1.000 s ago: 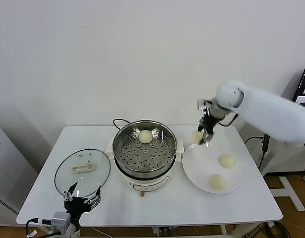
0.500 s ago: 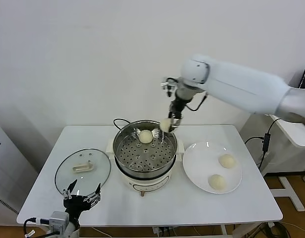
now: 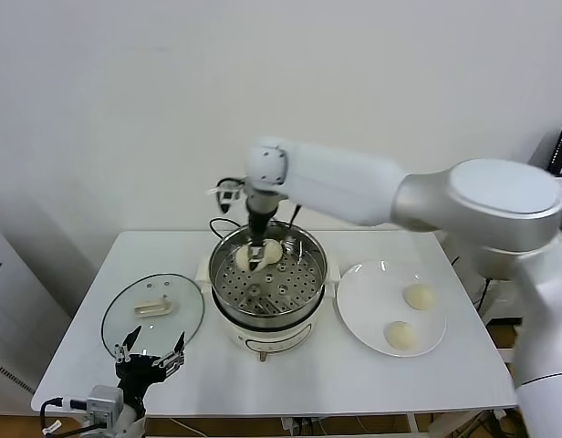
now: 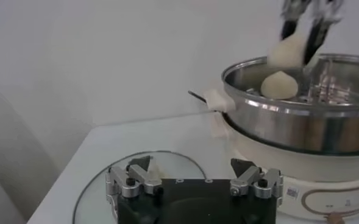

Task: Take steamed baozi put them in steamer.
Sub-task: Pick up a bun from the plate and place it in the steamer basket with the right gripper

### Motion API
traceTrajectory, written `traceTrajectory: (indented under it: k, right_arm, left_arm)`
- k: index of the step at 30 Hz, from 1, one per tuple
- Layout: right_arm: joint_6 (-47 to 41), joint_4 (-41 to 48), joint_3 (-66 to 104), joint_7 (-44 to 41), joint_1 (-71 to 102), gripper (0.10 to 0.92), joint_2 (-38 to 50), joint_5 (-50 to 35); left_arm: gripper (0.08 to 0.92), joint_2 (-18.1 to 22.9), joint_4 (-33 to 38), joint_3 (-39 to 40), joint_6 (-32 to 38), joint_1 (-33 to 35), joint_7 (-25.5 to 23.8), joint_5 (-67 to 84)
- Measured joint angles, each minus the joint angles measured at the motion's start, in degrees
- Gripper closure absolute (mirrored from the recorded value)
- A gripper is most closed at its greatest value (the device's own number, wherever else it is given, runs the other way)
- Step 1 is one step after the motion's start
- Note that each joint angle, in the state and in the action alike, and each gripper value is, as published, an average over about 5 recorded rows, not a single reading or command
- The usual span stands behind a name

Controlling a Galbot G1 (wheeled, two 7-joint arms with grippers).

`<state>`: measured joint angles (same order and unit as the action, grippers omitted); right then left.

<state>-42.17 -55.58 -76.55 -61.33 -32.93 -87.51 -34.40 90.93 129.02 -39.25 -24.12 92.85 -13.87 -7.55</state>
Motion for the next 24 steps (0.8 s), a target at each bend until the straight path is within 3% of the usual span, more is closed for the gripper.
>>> traceTrajectory:
  k: [18, 24]
  right_arm:
    - [-0.03, 4.08, 0.81, 2.83, 4.81, 0.437, -4.02, 3.89]
    - [-0.02, 3.98, 1.44, 3.37, 4.96, 0.299, -3.82, 4.15]
  left_arm:
    - [0.177, 0.14, 0.31, 0.26, -0.07, -0.12, 0.04, 0.61]
    - [0.177, 0.38, 0.07, 0.33, -0.06, -0.10, 0.05, 0.56]
